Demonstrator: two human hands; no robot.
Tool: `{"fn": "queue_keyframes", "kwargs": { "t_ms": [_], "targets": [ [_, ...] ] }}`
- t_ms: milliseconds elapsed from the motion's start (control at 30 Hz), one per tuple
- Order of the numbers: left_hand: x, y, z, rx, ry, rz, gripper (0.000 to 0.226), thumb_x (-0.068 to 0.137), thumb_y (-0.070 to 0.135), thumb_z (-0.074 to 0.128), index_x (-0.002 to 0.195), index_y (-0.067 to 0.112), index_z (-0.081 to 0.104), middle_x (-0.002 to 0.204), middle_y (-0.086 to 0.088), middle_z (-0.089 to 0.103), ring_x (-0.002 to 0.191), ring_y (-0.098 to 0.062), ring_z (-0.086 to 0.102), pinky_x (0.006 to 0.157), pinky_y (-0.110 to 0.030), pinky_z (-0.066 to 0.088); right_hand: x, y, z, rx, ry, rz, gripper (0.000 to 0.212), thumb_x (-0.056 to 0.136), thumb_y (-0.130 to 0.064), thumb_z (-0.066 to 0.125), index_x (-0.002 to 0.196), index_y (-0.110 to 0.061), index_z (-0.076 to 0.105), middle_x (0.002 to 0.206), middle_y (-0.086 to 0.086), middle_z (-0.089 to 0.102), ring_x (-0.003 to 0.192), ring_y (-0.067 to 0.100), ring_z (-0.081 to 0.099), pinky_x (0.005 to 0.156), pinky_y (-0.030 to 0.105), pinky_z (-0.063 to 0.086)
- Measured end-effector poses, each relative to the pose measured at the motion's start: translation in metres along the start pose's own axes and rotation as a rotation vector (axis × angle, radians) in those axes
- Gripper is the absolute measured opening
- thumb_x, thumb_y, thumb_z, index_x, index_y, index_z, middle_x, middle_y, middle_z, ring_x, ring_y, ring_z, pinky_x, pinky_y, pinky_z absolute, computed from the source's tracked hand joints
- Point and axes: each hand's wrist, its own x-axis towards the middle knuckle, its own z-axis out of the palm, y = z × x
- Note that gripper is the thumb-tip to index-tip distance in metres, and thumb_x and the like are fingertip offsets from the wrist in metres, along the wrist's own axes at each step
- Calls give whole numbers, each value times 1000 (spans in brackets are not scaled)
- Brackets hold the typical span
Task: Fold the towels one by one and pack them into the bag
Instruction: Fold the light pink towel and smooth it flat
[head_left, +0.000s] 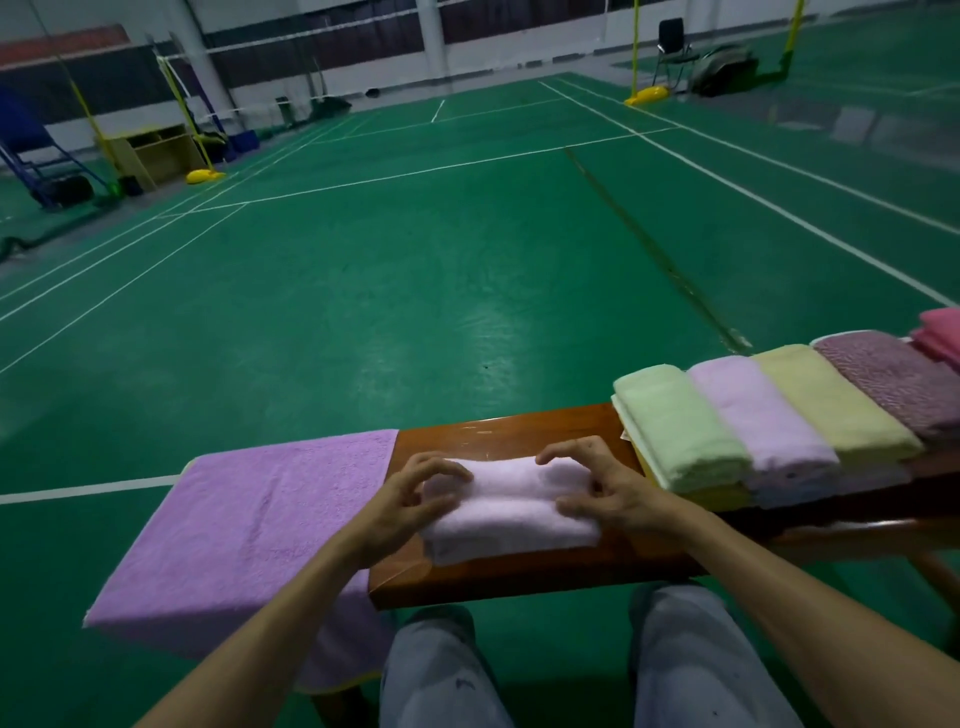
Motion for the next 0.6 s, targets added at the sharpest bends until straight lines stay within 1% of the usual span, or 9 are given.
{"fn": "queue_keyframes", "kwargs": {
  "t_ms": [67, 100, 167, 233, 300, 333, 400, 500, 600],
  "targets": [
    [9, 17, -1, -44, -70, -26, 32, 78, 30, 73, 108, 41, 66, 131, 10, 47, 117, 0, 50, 93, -18, 47, -11, 0, -14, 37, 12, 21, 45, 82, -37, 77, 110, -62, 51, 121, -8, 38, 110, 22, 50, 89, 19, 50],
    [14, 25, 0, -73, -107, -45, 37, 74, 29, 77, 108, 41, 66, 131, 10, 49, 115, -4, 53, 90, -21, 49, -16, 1, -21, 53, 27, 29, 47, 78, -38, 81, 111, -56, 53, 123, -9, 41, 111, 24, 51, 93, 28, 52],
    [30, 40, 5, -69, -172, -56, 45, 71, 22, 82, 109, 40, 67, 129, 9, 53, 111, -9, 57, 84, -22, 51, -27, 3, -37, 69, 65, 31, 55, 70, -39, 86, 114, -47, 55, 122, -15, 48, 110, 30, 54, 92, 46, 53],
    [51, 56, 13, -40, -227, -53, 48, 70, 19, 84, 110, 39, 67, 127, 8, 56, 110, -11, 59, 83, -22, 52, -41, 4, -54, 57, 117, 32, 57, 66, -38, 88, 111, -46, 55, 119, -20, 53, 109, 26, 55, 90, 49, 52],
    [73, 73, 22, -52, -280, -37, 50, 68, 19, 85, 112, 37, 68, 126, 6, 59, 109, -11, 61, 86, -24, 52, -53, 5, -72, 28, 189, 45, 60, 60, -46, 87, 110, -46, 55, 119, -12, 56, 105, 28, 57, 87, 50, 52],
    [89, 84, 30, -59, -315, -22, 51, 67, 18, 86, 112, 35, 68, 125, 6, 60, 108, -9, 62, 86, -24, 52, -62, 8, -85, 20, 234, 55, 61, 57, -49, 86, 110, -46, 56, 118, -8, 57, 104, 29, 57, 87, 50, 53],
    [120, 108, 46, -68, -380, 1, 52, 64, 13, 84, 112, 28, 68, 121, 6, 62, 101, -4, 64, 83, -21, 51, -79, 16, -107, 21, 316, 72, 62, 54, -52, 85, 109, -44, 57, 118, -10, 59, 105, 24, 59, 87, 48, 53],
    [171, 147, 73, -28, -505, 40, 55, 60, 22, 87, 112, 25, 69, 124, 3, 63, 106, -9, 64, 87, -24, 52, -106, 30, -137, 20, 461, 127, 63, 52, -49, 85, 107, -41, 58, 114, -16, 60, 105, 19, 59, 88, 44, 54],
    [226, 187, 106, 69, -603, 105, 52, 60, 21, 89, 108, 29, 71, 122, 5, 64, 112, -12, 61, 93, -24, 50, -132, 47, -170, -2, 631, 183, 63, 55, -36, 92, 109, -32, 60, 111, -16, 60, 101, 13, 58, 83, 26, 52]
  ]
}}
